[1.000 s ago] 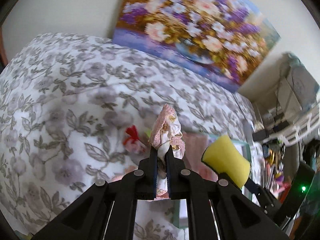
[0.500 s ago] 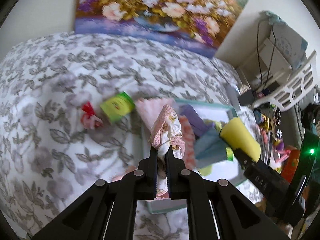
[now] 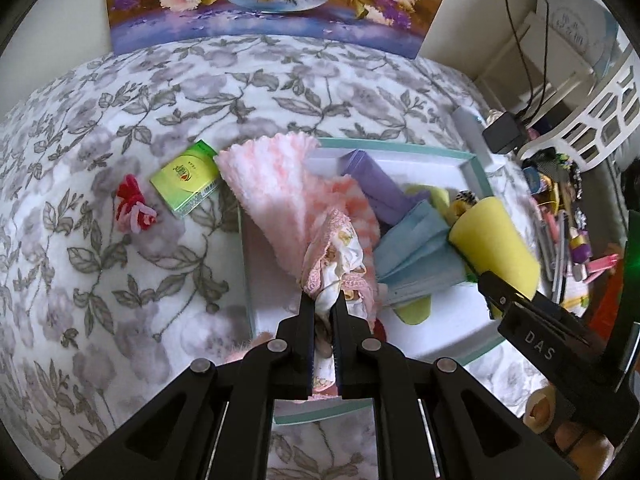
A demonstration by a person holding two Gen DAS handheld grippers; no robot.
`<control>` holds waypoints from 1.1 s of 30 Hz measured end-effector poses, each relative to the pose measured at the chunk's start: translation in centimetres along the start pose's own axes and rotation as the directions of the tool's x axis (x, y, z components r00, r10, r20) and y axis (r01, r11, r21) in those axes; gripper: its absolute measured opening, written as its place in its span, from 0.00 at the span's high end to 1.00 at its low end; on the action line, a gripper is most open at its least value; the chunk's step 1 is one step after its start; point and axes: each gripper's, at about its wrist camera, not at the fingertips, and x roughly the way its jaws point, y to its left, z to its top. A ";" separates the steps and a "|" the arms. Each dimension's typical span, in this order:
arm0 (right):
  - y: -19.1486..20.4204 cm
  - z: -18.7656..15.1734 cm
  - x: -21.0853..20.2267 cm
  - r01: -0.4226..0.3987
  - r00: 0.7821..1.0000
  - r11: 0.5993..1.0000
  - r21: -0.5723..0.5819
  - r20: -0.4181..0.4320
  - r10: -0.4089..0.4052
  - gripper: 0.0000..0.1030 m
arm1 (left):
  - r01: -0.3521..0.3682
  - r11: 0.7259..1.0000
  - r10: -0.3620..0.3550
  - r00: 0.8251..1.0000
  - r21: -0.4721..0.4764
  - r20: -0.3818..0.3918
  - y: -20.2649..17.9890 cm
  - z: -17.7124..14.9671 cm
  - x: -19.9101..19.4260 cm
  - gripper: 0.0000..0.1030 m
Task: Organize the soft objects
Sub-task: 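Carry the yellow sponge and pink lace bundle with both tools over the tray, then open the left tool releasing the lace bundle while the right tool releases the sponge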
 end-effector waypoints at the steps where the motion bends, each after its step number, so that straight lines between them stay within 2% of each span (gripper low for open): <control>1: 0.1 0.0 0.2 0.002 1.000 1.000 -0.007 -0.006 -0.002 0.35 | -0.010 1.000 0.010 1.000 0.002 -0.001 0.0 0.0 0.1 0.93; 18: 0.6 -0.8 2.8 0.034 0.994 0.997 -0.066 -0.105 -0.041 0.35 | -0.105 0.994 0.105 0.994 -0.006 -0.044 0.8 0.2 3.0 0.92; 21: 0.8 -0.8 2.7 0.037 0.993 0.997 -0.074 -0.107 -0.045 0.35 | -0.115 0.993 0.114 0.992 -0.007 -0.059 0.9 0.2 3.4 0.89; 24: 0.9 -0.7 2.5 0.043 0.993 0.995 -0.087 -0.102 -0.052 0.31 | -0.119 0.993 0.119 0.991 -0.003 -0.062 0.8 0.2 3.2 0.69; 26: 1.2 -0.7 2.4 0.051 0.993 0.993 -0.104 -0.100 -0.061 0.24 | -0.123 0.992 0.122 0.991 -0.003 -0.055 0.7 0.2 2.9 0.55; 28: 1.4 -0.7 2.3 0.061 0.993 0.990 -0.125 -0.097 -0.074 0.24 | -0.126 0.992 0.125 0.991 -0.002 -0.043 0.7 0.3 2.5 0.54; 30: 1.6 -0.7 2.1 0.065 0.993 0.988 -0.136 -0.093 -0.078 0.24 | -0.131 0.991 0.131 0.991 -0.003 -0.035 0.7 0.4 2.1 0.48; 31: 1.6 -0.7 2.0 0.066 0.993 0.988 -0.139 -0.090 -0.079 0.24 | -0.139 0.990 0.139 0.990 -0.006 -0.034 0.8 0.4 1.9 0.41; 33: 1.7 -0.6 1.7 0.065 0.994 0.988 -0.142 -0.082 -0.077 0.24 | -0.163 0.987 0.162 0.986 -0.014 -0.025 1.0 0.5 1.5 0.40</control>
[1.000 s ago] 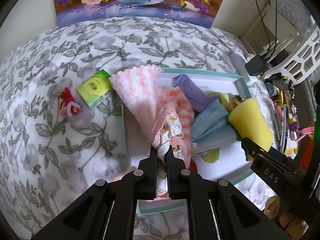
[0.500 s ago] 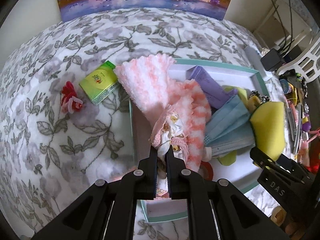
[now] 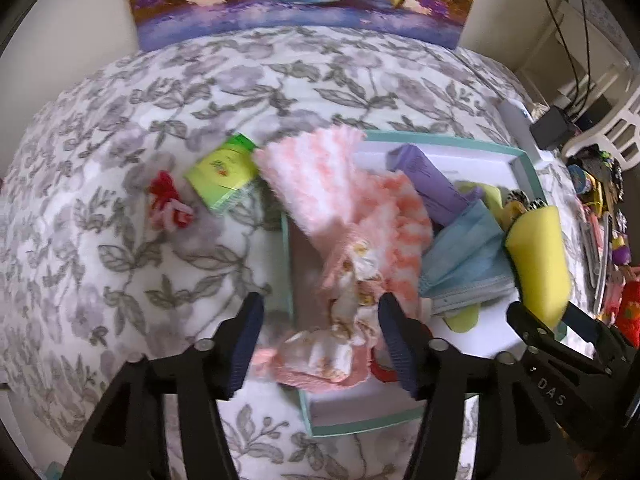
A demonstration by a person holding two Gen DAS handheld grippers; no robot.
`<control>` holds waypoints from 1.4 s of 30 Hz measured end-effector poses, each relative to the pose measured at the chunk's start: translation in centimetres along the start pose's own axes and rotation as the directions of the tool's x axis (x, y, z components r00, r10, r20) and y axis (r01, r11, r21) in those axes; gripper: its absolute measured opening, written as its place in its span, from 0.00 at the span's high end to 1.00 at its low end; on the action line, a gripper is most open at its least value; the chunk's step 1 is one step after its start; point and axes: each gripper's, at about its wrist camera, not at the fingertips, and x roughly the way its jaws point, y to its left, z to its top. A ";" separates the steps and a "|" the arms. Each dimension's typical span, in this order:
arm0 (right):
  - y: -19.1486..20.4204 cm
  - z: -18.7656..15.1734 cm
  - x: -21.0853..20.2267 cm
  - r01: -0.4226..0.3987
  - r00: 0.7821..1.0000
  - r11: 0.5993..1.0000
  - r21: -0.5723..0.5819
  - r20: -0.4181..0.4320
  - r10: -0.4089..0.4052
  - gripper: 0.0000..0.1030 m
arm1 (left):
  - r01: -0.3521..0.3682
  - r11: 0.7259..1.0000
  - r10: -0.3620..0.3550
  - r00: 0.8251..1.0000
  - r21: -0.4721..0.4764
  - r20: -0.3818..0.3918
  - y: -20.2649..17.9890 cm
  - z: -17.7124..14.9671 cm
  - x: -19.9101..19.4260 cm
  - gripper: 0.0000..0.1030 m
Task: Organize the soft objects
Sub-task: 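Open the left tool releasing the lace bundle while the right tool releases the sponge, then move both open tools back toward the green tissue pack and red scrunchie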
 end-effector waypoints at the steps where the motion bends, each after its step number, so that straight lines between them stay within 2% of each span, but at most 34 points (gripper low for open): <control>1: 0.0 0.0 -0.1 0.000 1.000 1.000 -0.001 0.004 0.000 0.23 | -0.013 1.000 0.013 1.000 -0.004 0.009 0.2 0.1 -0.3 0.40; 3: 0.2 0.0 -0.4 -0.004 1.000 1.000 -0.006 0.012 0.004 0.17 | -0.029 1.000 0.029 0.999 -0.009 0.022 0.5 0.2 -0.6 0.40; 4: 0.3 0.0 -0.6 -0.008 1.000 1.000 -0.010 0.016 0.008 0.11 | -0.038 0.999 0.038 0.999 -0.011 0.029 0.7 0.2 -0.8 0.37; 5: 0.4 0.0 -0.7 -0.010 1.000 1.000 -0.013 0.020 0.011 0.08 | -0.049 0.999 0.049 0.998 -0.012 0.036 0.8 0.3 -1.0 0.30; 10: 0.9 0.1 -1.1 -0.033 0.999 0.999 -0.029 0.036 0.034 0.00 | -0.102 0.995 0.102 0.992 -0.014 0.070 1.2 0.5 -1.6 0.16; 13: 1.1 0.0 -1.2 -0.047 0.998 0.998 -0.031 0.040 0.048 0.00 | -0.147 0.989 0.147 0.985 -0.012 0.090 1.4 0.6 -1.5 0.14; 14: 1.2 0.0 -1.2 -0.052 0.998 0.998 -0.032 0.041 0.054 0.00 | -0.155 0.988 0.156 0.984 -0.013 0.092 1.5 0.6 -1.6 0.08; 15: 1.2 0.0 -1.3 -0.058 0.997 0.998 -0.033 0.042 0.059 0.00 | -0.161 0.987 0.162 0.983 -0.018 0.090 1.6 0.6 -1.5 0.07; 22: 2.0 0.0 -1.8 -0.085 0.995 0.995 -0.045 0.058 0.087 0.00 | -0.176 0.983 0.180 0.978 -0.041 0.103 2.2 0.8 -1.7 0.07; 28: 3.7 0.1 -2.8 -0.158 0.983 0.985 -0.069 0.086 0.163 0.00 | -0.212 0.975 0.219 0.968 -0.072 0.121 3.5 1.1 -2.4 0.07; 36: 7.1 0.4 -4.6 -0.237 0.958 0.964 -0.122 0.134 0.253 0.00 | -0.222 0.961 0.244 0.960 -0.166 0.134 7.3 1.6 -3.7 0.07; 42: 9.5 0.9 -5.0 -0.296 0.939 0.946 -0.136 0.141 0.314 0.00 | -0.234 0.934 0.276 0.952 -0.270 0.133 11.6 1.8 -4.7 0.07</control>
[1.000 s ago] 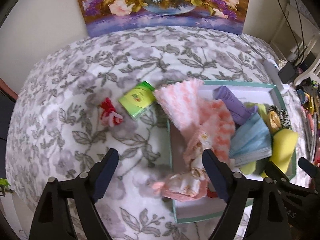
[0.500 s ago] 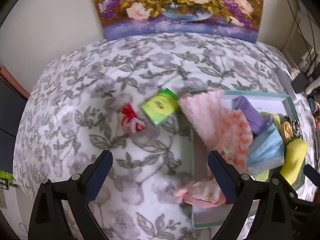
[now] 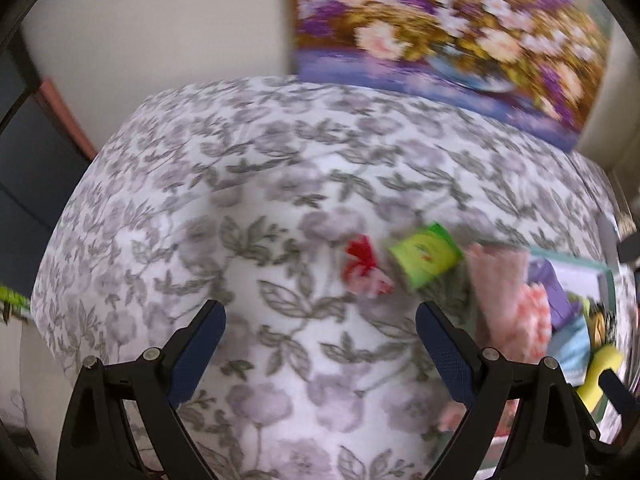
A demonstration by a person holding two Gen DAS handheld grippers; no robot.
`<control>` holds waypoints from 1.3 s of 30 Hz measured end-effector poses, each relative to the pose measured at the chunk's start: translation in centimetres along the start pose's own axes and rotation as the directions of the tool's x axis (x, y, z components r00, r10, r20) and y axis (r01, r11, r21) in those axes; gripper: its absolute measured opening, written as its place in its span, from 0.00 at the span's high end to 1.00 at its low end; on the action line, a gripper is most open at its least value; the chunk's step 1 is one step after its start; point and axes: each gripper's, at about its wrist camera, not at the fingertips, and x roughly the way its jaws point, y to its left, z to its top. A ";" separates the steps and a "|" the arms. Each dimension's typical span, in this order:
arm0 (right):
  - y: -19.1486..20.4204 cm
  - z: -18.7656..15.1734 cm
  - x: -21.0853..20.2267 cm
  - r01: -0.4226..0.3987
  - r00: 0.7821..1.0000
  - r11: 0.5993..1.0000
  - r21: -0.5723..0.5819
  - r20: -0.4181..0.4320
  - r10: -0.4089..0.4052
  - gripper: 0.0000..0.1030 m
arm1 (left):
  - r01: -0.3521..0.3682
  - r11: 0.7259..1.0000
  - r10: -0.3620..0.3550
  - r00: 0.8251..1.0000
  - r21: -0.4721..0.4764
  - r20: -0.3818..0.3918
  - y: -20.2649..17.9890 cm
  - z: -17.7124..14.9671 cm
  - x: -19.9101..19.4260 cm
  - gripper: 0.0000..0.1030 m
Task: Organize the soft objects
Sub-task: 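Move both open tools back toward the green tissue pack and red scrunchie, then grasp the green tissue pack with the right tool while the left tool grasps the red flower scrunchie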
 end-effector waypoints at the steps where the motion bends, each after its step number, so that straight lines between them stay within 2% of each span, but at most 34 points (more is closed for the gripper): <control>1: 0.5 0.2 0.1 -0.001 1.000 1.000 -0.007 0.004 0.001 0.00 | 0.000 1.000 -0.001 1.000 -0.021 -0.004 0.7 0.1 0.2 0.07; 7: 3.3 1.2 0.9 -0.025 0.999 0.999 -0.039 0.022 0.026 0.00 | 0.022 0.991 -0.027 0.999 -0.135 -0.034 4.6 1.0 1.5 0.07; 15: 8.4 2.0 2.5 -0.091 0.995 0.989 -0.117 0.016 0.094 0.00 | 0.020 0.977 -0.033 0.998 -0.211 -0.061 7.3 1.4 3.1 0.07; 20: 11.2 1.9 4.4 -0.104 0.995 0.976 -0.190 -0.016 0.102 0.01 | 0.029 0.970 -0.047 0.996 -0.242 -0.070 8.4 1.8 4.1 0.07; 21: 11.4 1.9 4.7 -0.103 0.995 0.974 -0.200 -0.021 0.101 0.02 | 0.033 0.969 -0.052 0.996 -0.244 -0.074 8.5 1.9 4.4 0.07; 23: 12.0 2.0 5.4 -0.093 0.996 0.971 -0.222 -0.029 0.088 0.11 | 0.047 0.966 -0.073 0.993 -0.255 -0.093 8.6 2.1 5.1 0.07; 26: 12.2 2.3 7.0 -0.070 0.997 0.969 -0.239 -0.049 0.060 0.15 | 0.055 0.964 -0.090 0.988 -0.258 -0.122 8.4 2.3 6.2 0.07; 29: 12.2 2.8 8.5 -0.057 0.997 0.968 -0.245 -0.065 0.042 0.18 | 0.081 0.962 -0.123 0.981 -0.261 -0.148 7.9 2.7 7.5 0.07; 33: 12.1 3.6 9.9 -0.047 0.997 0.965 -0.259 -0.068 0.030 0.20 | 0.146 0.944 -0.205 0.963 -0.297 -0.176 7.4 3.1 9.1 0.07; 39: 11.8 4.8 11.4 -0.042 0.998 0.962 -0.271 -0.066 0.025 0.31 | 0.214 0.923 -0.289 0.934 -0.321 -0.209 6.0 3.4 11.0 0.07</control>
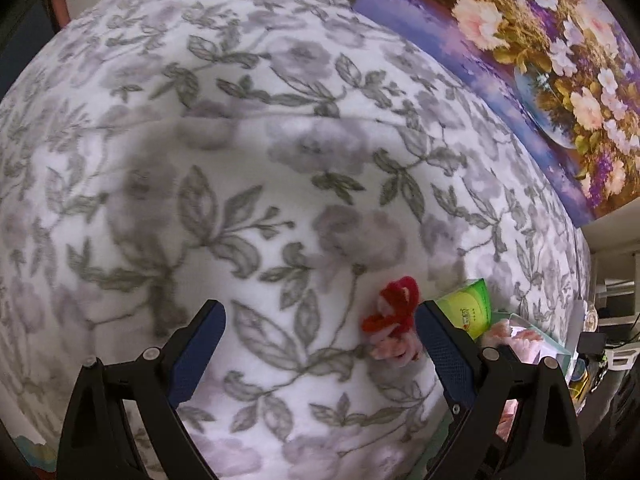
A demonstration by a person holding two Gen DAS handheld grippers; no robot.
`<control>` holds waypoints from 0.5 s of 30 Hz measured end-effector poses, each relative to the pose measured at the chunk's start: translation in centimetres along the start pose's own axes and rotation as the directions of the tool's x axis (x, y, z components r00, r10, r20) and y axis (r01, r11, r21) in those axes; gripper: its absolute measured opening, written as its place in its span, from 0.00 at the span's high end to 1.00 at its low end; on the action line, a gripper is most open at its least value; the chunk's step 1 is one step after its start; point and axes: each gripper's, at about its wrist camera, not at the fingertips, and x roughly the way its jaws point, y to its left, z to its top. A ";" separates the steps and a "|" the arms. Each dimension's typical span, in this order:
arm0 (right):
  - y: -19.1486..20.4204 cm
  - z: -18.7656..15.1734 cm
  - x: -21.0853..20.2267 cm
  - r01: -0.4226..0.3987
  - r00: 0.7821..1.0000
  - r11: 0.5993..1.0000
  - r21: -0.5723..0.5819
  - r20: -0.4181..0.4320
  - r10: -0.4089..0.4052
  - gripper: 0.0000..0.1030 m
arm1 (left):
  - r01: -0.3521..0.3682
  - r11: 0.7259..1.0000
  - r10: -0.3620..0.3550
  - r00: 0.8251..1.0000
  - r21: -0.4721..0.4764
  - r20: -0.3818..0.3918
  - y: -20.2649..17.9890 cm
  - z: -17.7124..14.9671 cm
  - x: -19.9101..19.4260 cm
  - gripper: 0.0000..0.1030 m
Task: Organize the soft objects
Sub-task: 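Grasp the green tissue pack with the right tool while the left tool grasps the red flower scrunchie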
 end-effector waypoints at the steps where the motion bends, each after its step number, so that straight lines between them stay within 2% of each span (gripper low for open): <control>1: -0.1 0.2 0.2 0.002 1.000 1.000 0.001 -0.001 -0.002 0.32 | 0.001 1.000 -0.001 1.000 0.007 -0.004 -0.2 0.0 0.2 0.07; 6: -0.1 0.6 1.3 0.021 1.000 1.000 -0.022 -0.007 -0.021 0.38 | -0.001 0.999 0.003 1.000 0.050 -0.030 -1.5 0.0 1.5 0.11; 8: -0.1 0.7 1.7 0.030 1.000 0.999 -0.034 -0.009 -0.030 0.39 | 0.005 0.998 -0.003 0.999 0.055 -0.041 -1.8 0.1 1.9 0.20; 15: -0.2 1.2 2.1 0.025 1.000 0.998 -0.049 0.004 -0.025 0.39 | 0.033 0.997 -0.027 0.996 0.075 -0.079 -2.9 0.1 3.5 0.38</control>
